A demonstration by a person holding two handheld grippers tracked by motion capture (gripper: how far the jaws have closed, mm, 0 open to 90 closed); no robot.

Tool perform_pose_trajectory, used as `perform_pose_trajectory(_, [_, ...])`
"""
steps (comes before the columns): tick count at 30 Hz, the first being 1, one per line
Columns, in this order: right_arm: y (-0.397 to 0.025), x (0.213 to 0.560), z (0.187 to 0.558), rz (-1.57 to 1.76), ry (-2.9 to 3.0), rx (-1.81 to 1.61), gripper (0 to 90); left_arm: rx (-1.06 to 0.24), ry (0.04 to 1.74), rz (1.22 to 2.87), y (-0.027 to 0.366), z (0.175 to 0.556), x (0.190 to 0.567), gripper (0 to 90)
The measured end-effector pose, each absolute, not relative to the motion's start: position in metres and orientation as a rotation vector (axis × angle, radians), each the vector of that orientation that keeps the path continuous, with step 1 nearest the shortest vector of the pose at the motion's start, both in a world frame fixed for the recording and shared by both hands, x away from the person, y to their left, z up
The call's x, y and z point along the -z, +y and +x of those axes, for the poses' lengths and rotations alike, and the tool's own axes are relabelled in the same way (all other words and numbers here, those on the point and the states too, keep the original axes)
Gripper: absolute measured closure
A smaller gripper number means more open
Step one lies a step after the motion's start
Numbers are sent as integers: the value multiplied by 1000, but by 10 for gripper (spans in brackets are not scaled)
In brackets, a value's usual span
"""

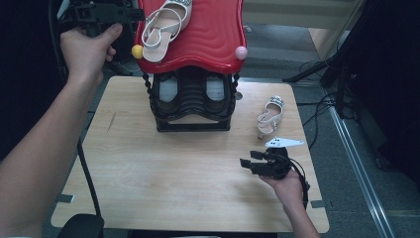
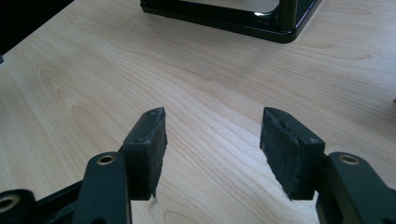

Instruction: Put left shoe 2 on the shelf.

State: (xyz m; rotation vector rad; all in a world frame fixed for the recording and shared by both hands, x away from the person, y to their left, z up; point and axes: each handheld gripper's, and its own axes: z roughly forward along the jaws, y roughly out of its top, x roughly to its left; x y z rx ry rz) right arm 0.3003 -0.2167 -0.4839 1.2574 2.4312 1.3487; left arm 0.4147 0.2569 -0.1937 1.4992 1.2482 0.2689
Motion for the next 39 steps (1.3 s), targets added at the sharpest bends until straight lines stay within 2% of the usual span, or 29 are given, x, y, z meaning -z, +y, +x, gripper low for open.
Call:
perform_pose_trajectory(17, [-214,485,302,1257,2442,-1342,422,-286,1333,1477,312,408,259,500])
perform_pose_trajectory(25, [-213,485,304,1251,2441,-1344,422,-281,1385,1488,320,407,294,499])
perform_pose_trajectory(29, [-212,485,305,1248,2442,-1349,422,-279,1405,1509,315,402,324,489])
perform_pose_trajectory(39, [-209,485,306,1241,2454,-1347,423,-243,1431,1532,312,390,363,477])
